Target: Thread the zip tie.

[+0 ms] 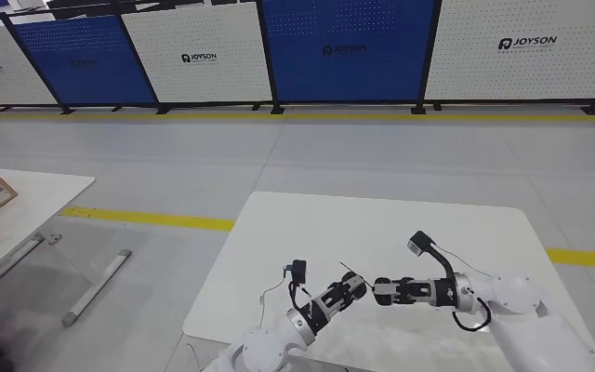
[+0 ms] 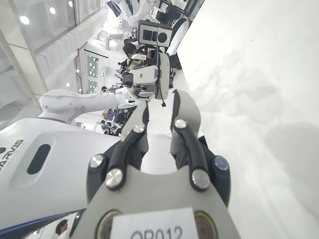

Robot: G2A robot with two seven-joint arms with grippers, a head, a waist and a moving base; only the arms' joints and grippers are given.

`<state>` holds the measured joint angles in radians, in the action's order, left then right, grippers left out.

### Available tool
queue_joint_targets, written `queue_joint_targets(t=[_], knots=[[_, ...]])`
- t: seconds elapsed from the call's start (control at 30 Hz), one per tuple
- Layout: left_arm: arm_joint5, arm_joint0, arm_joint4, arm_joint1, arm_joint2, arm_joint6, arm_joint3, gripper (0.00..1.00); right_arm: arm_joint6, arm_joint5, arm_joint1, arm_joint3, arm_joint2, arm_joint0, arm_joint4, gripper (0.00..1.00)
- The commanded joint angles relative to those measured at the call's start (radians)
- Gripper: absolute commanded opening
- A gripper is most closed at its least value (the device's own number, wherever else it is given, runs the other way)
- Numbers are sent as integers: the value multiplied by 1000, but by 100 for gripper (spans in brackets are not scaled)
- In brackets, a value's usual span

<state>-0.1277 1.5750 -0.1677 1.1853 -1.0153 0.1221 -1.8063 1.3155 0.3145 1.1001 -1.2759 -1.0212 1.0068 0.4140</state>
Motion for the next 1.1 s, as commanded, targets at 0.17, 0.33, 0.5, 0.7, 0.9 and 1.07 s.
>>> queue_joint_targets(t=[0.17, 0.33, 0.5, 0.7, 0.9, 1.07], knots=[[31, 3, 28, 14, 15, -171, 6, 0, -32, 26, -17, -11, -72, 59, 57, 100], [21, 8, 64, 27, 50, -284, 25, 0, -44, 26, -25, -32, -106, 90, 71, 100], [21, 10, 69, 28, 55, -282, 25, 0, -47, 26, -25, -39, -109, 95, 70, 100], [23, 9, 71, 28, 55, -282, 27, 0, -47, 26, -25, -39, -109, 95, 70, 100], [31, 9, 124, 23, 27, -268, -2, 0, -47, 26, -25, -39, -109, 95, 70, 100], [-46, 73, 121, 12, -35, -277, -134, 0, -47, 26, -25, -39, -109, 95, 70, 100]])
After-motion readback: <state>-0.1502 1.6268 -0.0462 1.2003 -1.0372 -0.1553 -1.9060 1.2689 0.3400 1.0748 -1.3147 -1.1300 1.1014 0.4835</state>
